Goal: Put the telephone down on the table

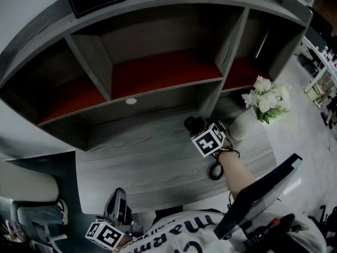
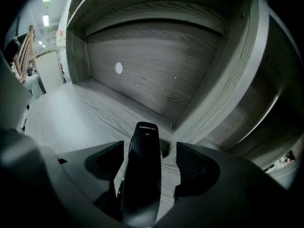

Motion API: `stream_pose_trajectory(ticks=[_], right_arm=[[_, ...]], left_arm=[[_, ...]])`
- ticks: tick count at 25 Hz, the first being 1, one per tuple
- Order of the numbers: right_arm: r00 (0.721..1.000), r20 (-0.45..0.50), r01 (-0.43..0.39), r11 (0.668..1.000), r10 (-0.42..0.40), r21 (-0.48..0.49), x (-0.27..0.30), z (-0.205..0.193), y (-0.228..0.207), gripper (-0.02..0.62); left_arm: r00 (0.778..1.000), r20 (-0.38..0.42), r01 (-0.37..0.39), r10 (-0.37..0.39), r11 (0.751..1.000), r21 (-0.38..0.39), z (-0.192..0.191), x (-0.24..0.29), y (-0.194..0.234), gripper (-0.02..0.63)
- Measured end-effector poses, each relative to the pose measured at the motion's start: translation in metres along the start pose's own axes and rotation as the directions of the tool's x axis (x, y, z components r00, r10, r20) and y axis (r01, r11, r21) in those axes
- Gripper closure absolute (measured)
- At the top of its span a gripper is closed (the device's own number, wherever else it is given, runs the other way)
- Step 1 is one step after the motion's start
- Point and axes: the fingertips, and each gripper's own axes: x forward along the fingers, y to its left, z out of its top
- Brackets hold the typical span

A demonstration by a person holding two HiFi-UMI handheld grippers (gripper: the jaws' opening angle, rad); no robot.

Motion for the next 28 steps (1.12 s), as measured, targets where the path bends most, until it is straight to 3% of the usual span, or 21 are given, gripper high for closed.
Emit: stream_pose_trajectory(ticks=[4, 7, 15, 20, 28], right_arm=[[0.998, 0.061, 0.01, 1.0, -0.009, -0.006, -0.011, 0.012, 0.003, 0.247], [0.995, 0.093, 0.04, 0.999, -0.04, 0.001, -0.02, 0.019, -0.001, 0.358], [0.987, 0.152, 0.049, 0.996, -0.059, 0.068, -0.043, 0.024, -0.008, 0.497], [0.98, 0.195, 0.028, 0.996, -0.044, 0.085, -0.063, 0.023, -0.008, 0.52], [0.945, 0.325, -0.028, 0.989, -0.022, 0.146, -0.106, 0.02, -0.005, 0.577]], left_arm=[[1.0, 0.007, 0.002, -0.002, 1.0, -0.006, -0.002, -0.003, -0.001, 0.597], [1.0, 0.006, 0.005, -0.005, 1.0, -0.01, -0.005, -0.003, -0.003, 0.597], [1.0, 0.016, 0.024, -0.024, 1.0, -0.005, -0.012, -0.007, -0.016, 0.597], [0.999, 0.027, 0.036, -0.036, 0.999, -0.003, -0.02, -0.013, -0.026, 0.597], [0.994, 0.067, 0.08, -0.081, 0.997, 0.008, -0.03, -0.02, -0.053, 0.597]])
